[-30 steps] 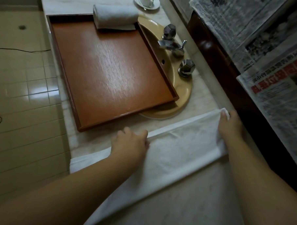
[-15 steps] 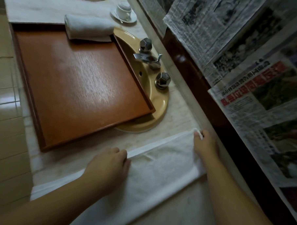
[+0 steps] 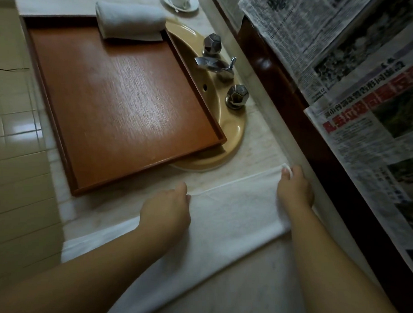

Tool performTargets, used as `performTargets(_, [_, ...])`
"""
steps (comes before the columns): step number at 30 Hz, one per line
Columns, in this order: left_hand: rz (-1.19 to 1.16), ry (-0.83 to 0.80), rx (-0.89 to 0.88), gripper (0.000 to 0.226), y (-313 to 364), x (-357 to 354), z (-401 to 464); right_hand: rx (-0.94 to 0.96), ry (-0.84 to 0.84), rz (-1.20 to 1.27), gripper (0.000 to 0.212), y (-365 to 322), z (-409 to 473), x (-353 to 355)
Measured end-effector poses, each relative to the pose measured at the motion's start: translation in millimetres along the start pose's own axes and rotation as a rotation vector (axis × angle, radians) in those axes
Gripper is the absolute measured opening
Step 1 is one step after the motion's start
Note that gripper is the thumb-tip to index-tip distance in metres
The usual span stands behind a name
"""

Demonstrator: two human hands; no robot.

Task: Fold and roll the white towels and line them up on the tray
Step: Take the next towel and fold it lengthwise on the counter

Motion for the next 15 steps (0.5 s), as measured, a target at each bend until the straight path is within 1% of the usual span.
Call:
performTargets(3, [-0.019,-0.018,0.034,0.024,-0.9,-3.2,5.1,-0.023,-0.010,-0.007,0.030,1.3,2.0,-0.3])
performTargets(9, [0.007,0.116,-0.025,0.024,-8.9,-1.6,4.0,-0.087,0.008,0.023,0.029,4.5,2.8,-0.9])
performTargets(11, [0.067,0.203,-0.106,0.025,-5.7,4.5,-0.6,-0.097,0.011,0.031,0.029,3.9,1.8,-1.4])
performTargets(13, [0.124,0.298,-0.262,0.026,4.1,11.9,-19.2,-0.097,0.013,0.026,0.029,2.6,-0.2,-1.8])
performTargets(15, [0.197,0.317,-0.424,0.035,10.5,2.5,-46.9,-0.092,0.016,0.015,0.028,1.7,-1.1,-0.2])
Point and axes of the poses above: each hand's wrist, its own z-axis towards the middle knuckle, its own x-axis out of the back of the hand, y = z × x, the point moved 10 cm from there along z, towards the middle knuckle, and after that the axes turned 3 degrees about x, right-handed, at the moved point
